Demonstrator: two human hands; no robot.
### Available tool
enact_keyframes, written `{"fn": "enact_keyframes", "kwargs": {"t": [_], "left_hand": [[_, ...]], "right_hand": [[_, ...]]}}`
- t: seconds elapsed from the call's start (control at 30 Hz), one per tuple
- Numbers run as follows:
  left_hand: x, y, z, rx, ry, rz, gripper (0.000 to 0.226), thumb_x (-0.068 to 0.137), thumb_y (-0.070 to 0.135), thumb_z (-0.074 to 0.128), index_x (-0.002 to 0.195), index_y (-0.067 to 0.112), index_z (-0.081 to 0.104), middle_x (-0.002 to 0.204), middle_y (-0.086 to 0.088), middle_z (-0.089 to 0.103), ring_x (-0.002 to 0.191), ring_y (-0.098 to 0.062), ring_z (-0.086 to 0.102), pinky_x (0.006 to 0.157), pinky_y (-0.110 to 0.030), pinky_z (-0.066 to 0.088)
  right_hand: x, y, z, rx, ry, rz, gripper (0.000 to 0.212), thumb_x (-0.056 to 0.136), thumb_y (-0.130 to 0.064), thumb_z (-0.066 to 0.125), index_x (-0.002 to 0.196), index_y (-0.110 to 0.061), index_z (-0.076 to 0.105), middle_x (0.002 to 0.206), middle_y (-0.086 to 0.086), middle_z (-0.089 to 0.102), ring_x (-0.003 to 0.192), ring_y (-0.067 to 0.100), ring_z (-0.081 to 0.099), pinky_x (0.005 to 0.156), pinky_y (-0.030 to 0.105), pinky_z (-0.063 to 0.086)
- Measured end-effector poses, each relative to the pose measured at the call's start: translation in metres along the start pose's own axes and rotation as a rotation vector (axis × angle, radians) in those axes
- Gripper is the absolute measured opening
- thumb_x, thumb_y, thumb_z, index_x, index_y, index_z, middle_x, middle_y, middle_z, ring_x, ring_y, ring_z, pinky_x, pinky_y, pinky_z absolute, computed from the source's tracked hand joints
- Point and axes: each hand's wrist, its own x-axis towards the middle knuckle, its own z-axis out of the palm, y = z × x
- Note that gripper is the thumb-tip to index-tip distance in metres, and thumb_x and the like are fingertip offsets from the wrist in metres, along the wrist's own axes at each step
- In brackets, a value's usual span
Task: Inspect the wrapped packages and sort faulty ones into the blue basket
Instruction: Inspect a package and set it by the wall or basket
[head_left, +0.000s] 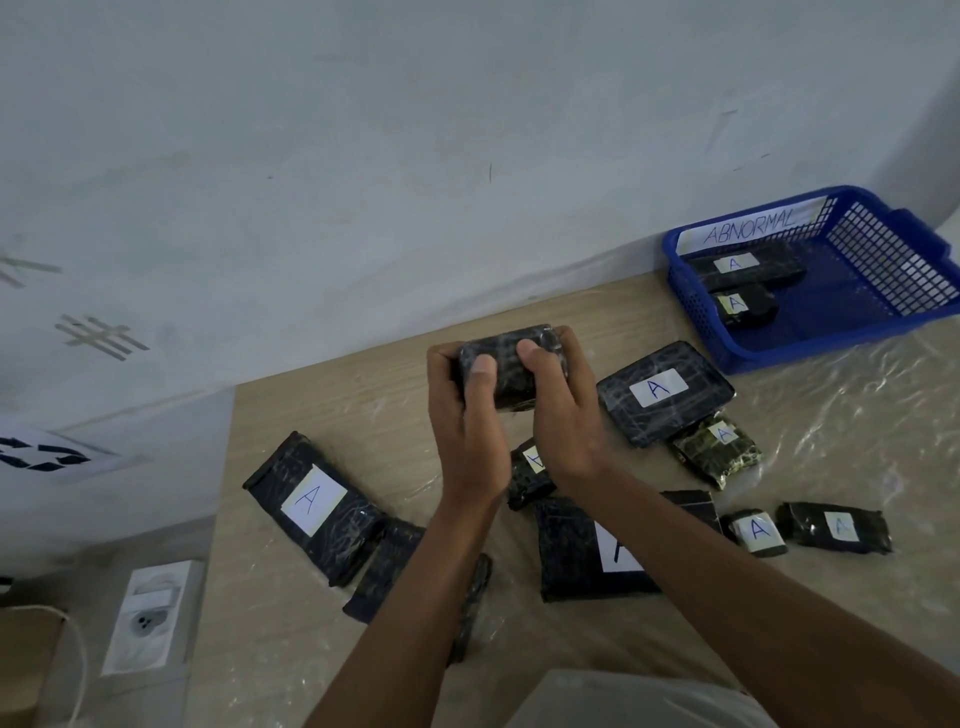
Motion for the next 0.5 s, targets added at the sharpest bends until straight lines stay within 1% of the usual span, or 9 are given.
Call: {"fn": "enact_keyframes", "kwargs": {"t": [0.03, 0.07, 0.1, 0.17, 0.27, 0.33, 0.4, 0.47, 0.5], "left_hand": [[0.000, -0.001, -0.001, 0.013, -0.022, 0.020, 0.014, 0.094, 0.027, 0.049, 0.092, 0.013, 0.048, 0.077, 0.016, 0.053, 0.069, -0.002, 0.048, 0.067, -0.018, 0.044], [0.000, -0.002, -0.002, 0.028, -0.031, 0.033, 0.014, 0.093, 0.028, 0.048, 0.093, 0.014, 0.048, 0.078, 0.016, 0.053, 0.069, -0.003, 0.049, 0.068, -0.020, 0.045], [0.001, -0.002, -0.004, 0.040, -0.031, 0.043, 0.014, 0.092, 0.028, 0.046, 0.093, 0.014, 0.046, 0.078, 0.015, 0.052, 0.069, -0.005, 0.048, 0.067, -0.022, 0.044], [0.006, 0.000, -0.006, 0.051, -0.033, 0.056, 0.011, 0.092, 0.026, 0.044, 0.090, 0.014, 0.043, 0.076, 0.011, 0.047, 0.066, -0.007, 0.043, 0.064, -0.024, 0.041], [0.010, 0.002, -0.008, 0.049, -0.051, 0.035, 0.007, 0.095, 0.014, 0.043, 0.088, 0.014, 0.042, 0.078, 0.006, 0.044, 0.067, -0.006, 0.042, 0.064, -0.022, 0.041], [0.010, 0.001, -0.008, 0.015, -0.097, 0.023, 0.008, 0.097, 0.010, 0.042, 0.090, 0.013, 0.043, 0.080, 0.008, 0.047, 0.070, -0.004, 0.045, 0.067, -0.021, 0.043], [0.010, -0.001, -0.010, 0.016, -0.147, 0.025, 0.007, 0.098, 0.011, 0.042, 0.092, 0.014, 0.044, 0.080, 0.016, 0.051, 0.071, -0.003, 0.047, 0.069, -0.020, 0.044], [0.010, -0.002, -0.012, 0.044, -0.184, 0.046, 0.005, 0.097, 0.017, 0.044, 0.094, 0.013, 0.044, 0.080, 0.018, 0.051, 0.072, -0.005, 0.047, 0.069, -0.024, 0.044], [0.010, -0.001, -0.012, 0.063, -0.192, 0.062, 0.010, 0.096, 0.022, 0.044, 0.095, 0.012, 0.044, 0.081, 0.016, 0.050, 0.073, -0.006, 0.047, 0.069, -0.027, 0.045]], "right_hand": [[0.001, -0.001, -0.001, 0.002, -0.006, 0.003, 0.040, 0.105, -0.025, 0.055, 0.140, -0.007, 0.051, 0.126, -0.002, 0.067, 0.115, 0.000, 0.064, 0.095, 0.021, 0.052], [0.003, -0.001, -0.002, -0.011, -0.028, -0.017, 0.027, 0.105, -0.023, 0.054, 0.126, -0.006, 0.058, 0.114, -0.003, 0.070, 0.105, 0.001, 0.067, 0.089, 0.019, 0.053], [0.003, -0.001, -0.002, -0.019, -0.041, -0.041, 0.021, 0.103, -0.023, 0.054, 0.114, -0.005, 0.059, 0.102, 0.000, 0.069, 0.096, 0.005, 0.068, 0.084, 0.020, 0.053], [0.003, 0.000, -0.004, -0.030, -0.077, -0.071, 0.033, 0.097, -0.023, 0.054, 0.115, 0.005, 0.052, 0.100, 0.007, 0.065, 0.092, 0.010, 0.066, 0.083, 0.022, 0.052], [0.003, 0.000, -0.006, -0.070, -0.145, -0.106, 0.034, 0.095, -0.014, 0.050, 0.122, 0.007, 0.049, 0.105, 0.005, 0.065, 0.094, 0.003, 0.066, 0.083, 0.019, 0.052], [0.003, -0.002, -0.006, -0.096, -0.128, -0.123, 0.033, 0.095, -0.014, 0.048, 0.122, 0.006, 0.049, 0.105, 0.006, 0.065, 0.094, 0.003, 0.067, 0.083, 0.019, 0.053], [0.003, -0.001, -0.007, -0.106, -0.112, -0.123, 0.028, 0.095, -0.014, 0.048, 0.117, 0.004, 0.050, 0.100, 0.003, 0.065, 0.091, 0.005, 0.066, 0.082, 0.020, 0.053], [0.003, -0.005, -0.005, -0.072, -0.091, -0.092, 0.025, 0.097, -0.015, 0.048, 0.115, 0.001, 0.053, 0.097, -0.001, 0.067, 0.091, 0.006, 0.067, 0.082, 0.021, 0.053], [0.002, -0.006, -0.005, -0.057, -0.087, -0.082, 0.023, 0.100, -0.018, 0.048, 0.114, 0.000, 0.056, 0.096, -0.003, 0.070, 0.092, 0.006, 0.069, 0.083, 0.020, 0.053]]}}
